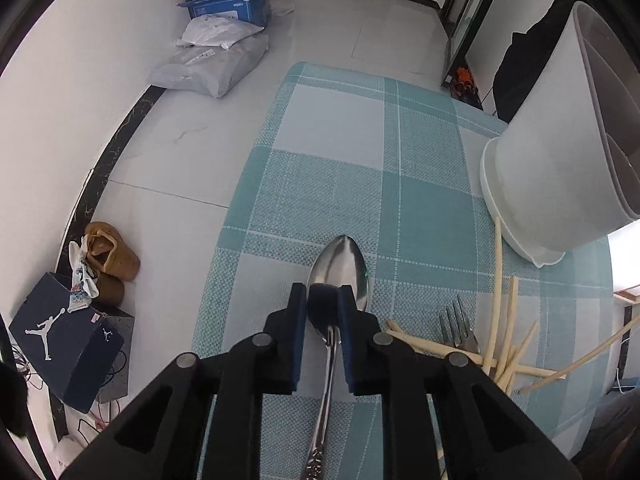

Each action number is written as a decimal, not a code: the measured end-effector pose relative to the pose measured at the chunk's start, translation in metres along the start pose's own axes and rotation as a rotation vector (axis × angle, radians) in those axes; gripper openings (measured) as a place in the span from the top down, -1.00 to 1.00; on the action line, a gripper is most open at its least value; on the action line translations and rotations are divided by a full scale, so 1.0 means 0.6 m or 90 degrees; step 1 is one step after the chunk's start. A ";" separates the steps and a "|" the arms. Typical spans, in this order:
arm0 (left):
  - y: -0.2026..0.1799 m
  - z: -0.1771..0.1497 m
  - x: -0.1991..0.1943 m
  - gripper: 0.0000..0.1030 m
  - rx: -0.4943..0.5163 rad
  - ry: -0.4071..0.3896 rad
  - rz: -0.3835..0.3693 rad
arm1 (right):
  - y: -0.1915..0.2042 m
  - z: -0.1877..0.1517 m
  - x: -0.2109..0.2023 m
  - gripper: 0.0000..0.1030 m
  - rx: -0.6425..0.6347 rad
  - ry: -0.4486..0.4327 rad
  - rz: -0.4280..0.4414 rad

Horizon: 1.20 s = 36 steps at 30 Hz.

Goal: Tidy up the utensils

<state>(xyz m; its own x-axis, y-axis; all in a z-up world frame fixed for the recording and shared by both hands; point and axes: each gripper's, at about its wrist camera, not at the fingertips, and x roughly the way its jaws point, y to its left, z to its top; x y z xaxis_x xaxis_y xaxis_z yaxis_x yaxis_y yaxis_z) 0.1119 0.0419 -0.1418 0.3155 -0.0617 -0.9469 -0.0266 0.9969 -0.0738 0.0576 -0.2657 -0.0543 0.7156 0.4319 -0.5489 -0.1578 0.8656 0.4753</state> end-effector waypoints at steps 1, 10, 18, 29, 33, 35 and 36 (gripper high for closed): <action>0.004 0.002 -0.001 0.81 -0.006 0.002 -0.005 | -0.001 0.001 0.001 0.90 0.004 0.000 0.001; 0.001 0.015 0.001 0.97 -0.032 0.001 -0.053 | -0.003 0.001 0.007 0.90 0.009 0.006 0.006; -0.016 0.010 -0.020 1.00 -0.018 -0.024 -0.065 | 0.001 0.001 0.008 0.90 0.006 0.003 0.012; -0.021 0.027 0.002 1.00 0.001 0.012 -0.079 | 0.006 -0.002 0.007 0.90 -0.003 0.005 0.013; -0.029 0.024 -0.002 0.19 0.029 0.015 -0.046 | 0.003 -0.001 0.007 0.90 -0.001 0.004 0.011; -0.034 0.019 -0.009 -0.12 0.049 -0.013 -0.034 | 0.002 0.000 0.009 0.90 0.002 0.005 0.012; -0.037 0.018 -0.009 -0.14 0.061 -0.021 -0.019 | 0.001 0.001 0.009 0.90 0.003 0.005 0.012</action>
<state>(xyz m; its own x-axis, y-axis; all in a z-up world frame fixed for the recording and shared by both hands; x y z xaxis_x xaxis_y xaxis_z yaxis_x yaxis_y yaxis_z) 0.1208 0.0209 -0.1315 0.3458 -0.0914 -0.9339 0.0737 0.9948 -0.0701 0.0617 -0.2627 -0.0566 0.7074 0.4505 -0.5446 -0.1685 0.8558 0.4890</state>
